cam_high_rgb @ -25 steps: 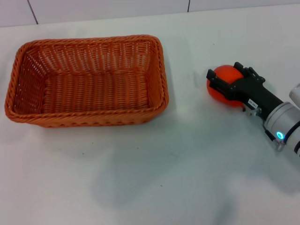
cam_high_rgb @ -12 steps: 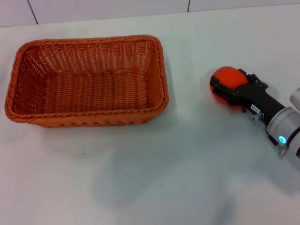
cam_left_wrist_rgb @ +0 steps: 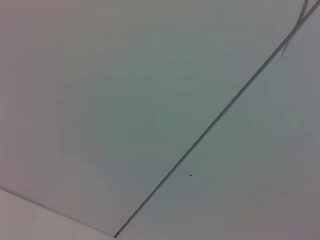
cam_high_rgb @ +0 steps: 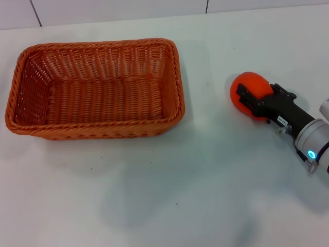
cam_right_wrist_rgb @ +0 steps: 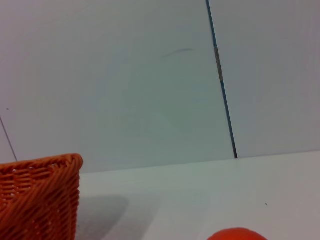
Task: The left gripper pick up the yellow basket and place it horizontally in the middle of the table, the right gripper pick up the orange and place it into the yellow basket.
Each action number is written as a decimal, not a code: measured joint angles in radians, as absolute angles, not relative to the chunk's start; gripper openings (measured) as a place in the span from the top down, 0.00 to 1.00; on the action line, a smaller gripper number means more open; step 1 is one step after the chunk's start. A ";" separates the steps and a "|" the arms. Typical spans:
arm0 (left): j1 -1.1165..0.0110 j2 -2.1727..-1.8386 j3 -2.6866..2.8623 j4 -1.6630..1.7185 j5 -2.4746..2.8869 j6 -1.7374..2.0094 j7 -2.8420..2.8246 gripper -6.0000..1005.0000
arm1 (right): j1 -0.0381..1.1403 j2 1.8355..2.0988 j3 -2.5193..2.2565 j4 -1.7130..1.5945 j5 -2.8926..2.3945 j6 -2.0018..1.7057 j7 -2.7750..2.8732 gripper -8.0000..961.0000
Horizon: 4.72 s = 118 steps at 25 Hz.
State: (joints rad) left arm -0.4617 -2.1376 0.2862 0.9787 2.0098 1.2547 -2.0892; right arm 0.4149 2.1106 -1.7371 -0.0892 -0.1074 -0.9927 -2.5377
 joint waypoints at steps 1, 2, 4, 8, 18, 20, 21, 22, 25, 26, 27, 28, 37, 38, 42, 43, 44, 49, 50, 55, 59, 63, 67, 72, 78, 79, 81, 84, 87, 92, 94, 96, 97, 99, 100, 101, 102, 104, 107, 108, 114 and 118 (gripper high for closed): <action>-0.462 -2.137 0.286 0.979 2.009 1.255 -2.089 0.12 | 0.413 2.110 -1.737 -0.090 -0.107 -0.991 -2.530 0.24; -0.462 -2.136 0.285 0.979 2.009 1.254 -2.089 0.12 | 0.412 2.110 -1.737 -0.091 -0.107 -0.984 -2.508 0.31; -0.462 -2.135 0.283 0.979 2.008 1.251 -2.089 0.12 | 0.412 2.109 -1.737 -0.091 -0.107 -0.979 -2.495 0.33; -0.460 -2.133 0.282 0.979 2.008 1.248 -2.089 0.12 | 0.412 2.109 -1.736 -0.093 -0.107 -0.975 -2.473 0.38; -0.460 -2.131 0.283 0.971 1.998 1.247 -2.081 0.12 | 0.415 2.104 -1.728 -0.115 -0.101 -1.140 -2.464 0.42; -0.460 -2.131 0.283 0.971 1.997 1.248 -2.081 0.12 | 0.411 2.103 -1.726 -0.135 -0.098 -1.164 -2.456 0.44; -0.460 -2.131 0.283 0.971 1.997 1.248 -2.081 0.12 | 0.409 2.103 -1.723 -0.144 -0.096 -1.175 -2.450 0.45; -0.460 -2.131 0.283 0.970 1.997 1.249 -2.081 0.12 | 0.409 2.102 -1.717 -0.156 -0.095 -1.192 -2.438 0.46; -0.459 -2.132 0.283 0.966 1.997 1.247 -2.081 0.12 | 0.414 2.101 -1.716 -0.173 -0.096 -1.209 -2.424 0.49; -0.459 -2.132 0.283 0.964 1.997 1.247 -2.080 0.12 | 0.417 2.100 -1.717 -0.188 -0.098 -1.218 -2.415 0.50; -0.459 -2.132 0.284 0.962 1.997 1.246 -2.079 0.12 | 0.418 2.099 -1.719 -0.205 -0.102 -1.223 -2.404 0.51; -0.459 -2.131 0.284 0.959 1.997 1.245 -2.078 0.12 | 0.421 2.099 -1.723 -0.232 -0.110 -1.228 -2.391 0.52; -0.462 -2.136 0.282 0.954 1.993 1.243 -2.070 0.12 | 0.532 2.103 -1.754 -0.326 -0.209 -1.221 -2.298 0.60; -0.462 -2.137 0.282 0.954 1.992 1.243 -2.070 0.12 | 0.551 2.104 -1.757 -0.325 -0.224 -1.217 -2.289 0.61; -0.468 -2.138 0.285 0.947 1.984 1.242 -2.067 0.12 | 0.616 2.110 -1.771 -0.330 -0.295 -1.192 -2.247 0.63; -0.469 -2.138 0.286 0.946 1.982 1.242 -2.067 0.12 | 0.633 2.110 -1.774 -0.330 -0.315 -1.185 -2.232 0.64; -0.470 -2.137 0.286 0.945 1.980 1.242 -2.067 0.12 | 0.646 2.111 -1.779 -0.330 -0.332 -1.179 -2.221 0.64; -0.473 -2.136 0.289 0.945 1.970 1.241 -2.066 0.13 | 0.688 2.114 -1.797 -0.330 -0.390 -1.153 -2.167 0.69; -0.473 -2.135 0.289 0.945 1.970 1.240 -2.066 0.13 | 0.688 2.114 -1.797 -0.330 -0.390 -1.153 -2.167 0.70; -0.473 -2.134 0.289 0.945 1.969 1.239 -2.066 0.13 | 0.686 2.114 -1.799 -0.331 -0.387 -1.152 -2.155 0.74; -0.473 -2.134 0.290 0.945 1.968 1.239 -2.066 0.13 | 0.685 2.113 -1.797 -0.332 -0.386 -1.152 -2.159 0.78; -0.475 -2.133 0.290 0.945 1.968 1.239 -2.065 0.13 | 0.684 2.113 -1.795 -0.332 -0.385 -1.152 -2.163 0.81; -0.477 -2.133 0.290 0.945 1.968 1.240 -2.065 0.13 | 0.686 2.112 -1.791 -0.333 -0.371 -1.154 -2.164 0.77; -0.480 -2.135 0.290 0.945 1.968 1.245 -2.064 0.13 | 0.683 2.112 -1.791 -0.333 -0.330 -1.152 -2.164 0.73; -0.481 -2.136 0.290 0.945 1.968 1.249 -2.063 0.13 | 0.681 2.110 -1.790 -0.334 -0.319 -1.156 -2.163 0.49; -0.481 -2.137 0.290 0.945 1.968 1.249 -2.061 0.13 | 0.682 2.110 -1.790 -0.334 -0.319 -1.157 -2.162 0.45; -0.481 -2.137 0.290 0.945 1.967 1.250 -2.059 0.13 | 0.685 2.109 -1.790 -0.334 -0.319 -1.156 -2.161 0.36; -0.480 -2.138 0.290 0.945 1.960 1.252 -2.057 0.13 | 0.688 2.109 -1.790 -0.333 -0.319 -1.152 -2.160 0.23; -0.480 -2.138 0.291 0.944 1.958 1.253 -2.056 0.13 | 0.689 2.109 -1.790 -0.330 -0.318 -1.151 -2.158 0.12; -0.481 -2.138 0.301 0.941 1.957 1.246 -2.052 0.13 | 0.689 2.109 -1.788 -0.330 -0.316 -1.129 -2.160 0.03; -0.481 -2.138 0.305 0.941 1.957 1.240 -2.047 0.13 | 0.683 2.107 -1.783 -0.332 -0.307 -1.121 -2.189 0.03; -0.480 -2.138 0.305 0.940 1.957 1.232 -2.034 0.13 | 0.669 2.104 -1.776 -0.332 -0.277 -1.120 -2.265 0.03; -0.479 -2.138 0.303 0.939 1.957 1.228 -2.027 0.13 | 0.658 2.103 -1.771 -0.331 -0.250 -1.120 -2.318 0.03; -0.477 -2.140 0.300 0.933 1.953 1.218 -2.011 0.13 | 0.632 2.102 -1.760 -0.330 -0.195 -1.121 -2.430 0.03; -0.476 -2.140 0.299 0.928 1.948 1.214 -2.003 0.13 | 0.614 2.102 -1.755 -0.330 -0.155 -1.125 -2.511 0.03; -0.475 -2.140 0.298 0.923 1.943 1.211 -1.996 0.13 | 0.600 2.103 -1.754 -0.331 -0.125 -1.129 -2.570 0.03; -0.473 -2.141 0.298 0.917 1.932 1.208 -1.981 0.13 | 0.586 2.103 -1.753 -0.331 -0.085 -1.136 -2.627 0.03; -0.470 -2.143 0.296 0.906 1.907 1.201 -1.941 0.13 | 0.566 2.102 -1.748 -0.327 -0.019 -1.142 -2.682 0.03; -0.462 -2.154 0.295 0.894 1.856 1.189 -1.851 0.13 | 0.531 2.101 -1.715 -0.313 0.066 -1.145 -2.728 0.03; -0.458 -2.158 0.295 0.885 1.827 1.180 -1.796 0.13 | 0.519 2.100 -1.694 -0.307 0.079 -1.145 -2.739 0.03; -0.433 -2.160 0.294 0.772 1.653 1.141 -1.485 0.13 | 0.453 2.100 -1.578 -0.272 0.099 -1.155 -2.750 0.03; -0.408 -2.160 0.286 0.689 1.492 1.139 -1.255 0.13 | 0.429 2.100 -1.550 -0.238 0.100 -1.176 -2.749 0.03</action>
